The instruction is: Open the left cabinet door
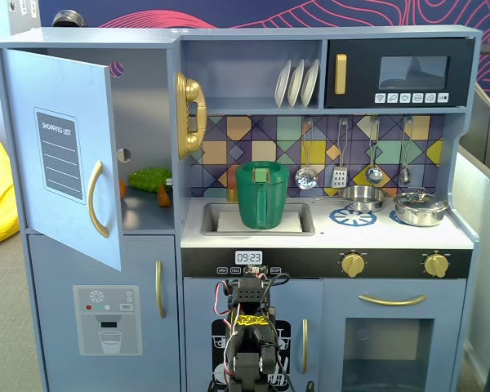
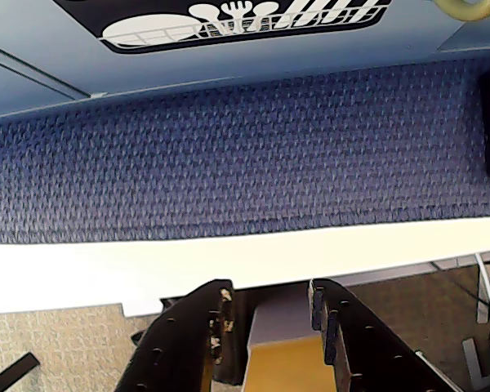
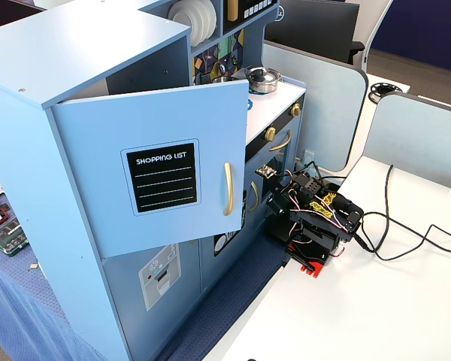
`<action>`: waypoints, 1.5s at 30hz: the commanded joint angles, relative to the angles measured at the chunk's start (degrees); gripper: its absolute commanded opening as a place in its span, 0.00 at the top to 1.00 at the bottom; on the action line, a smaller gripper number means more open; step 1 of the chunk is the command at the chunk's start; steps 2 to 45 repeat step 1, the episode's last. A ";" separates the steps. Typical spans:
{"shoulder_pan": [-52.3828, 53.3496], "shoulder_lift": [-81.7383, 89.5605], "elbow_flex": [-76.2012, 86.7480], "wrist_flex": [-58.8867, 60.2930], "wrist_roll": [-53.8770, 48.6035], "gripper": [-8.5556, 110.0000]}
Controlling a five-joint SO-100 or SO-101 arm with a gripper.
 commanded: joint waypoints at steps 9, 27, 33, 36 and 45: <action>0.00 -0.35 0.09 10.28 2.37 0.89; 0.00 -0.35 0.09 10.28 2.37 0.89; 0.00 -0.35 0.09 10.28 2.37 0.89; 0.00 -0.35 0.09 10.28 2.37 0.89; 0.00 -0.35 0.09 10.28 2.37 0.89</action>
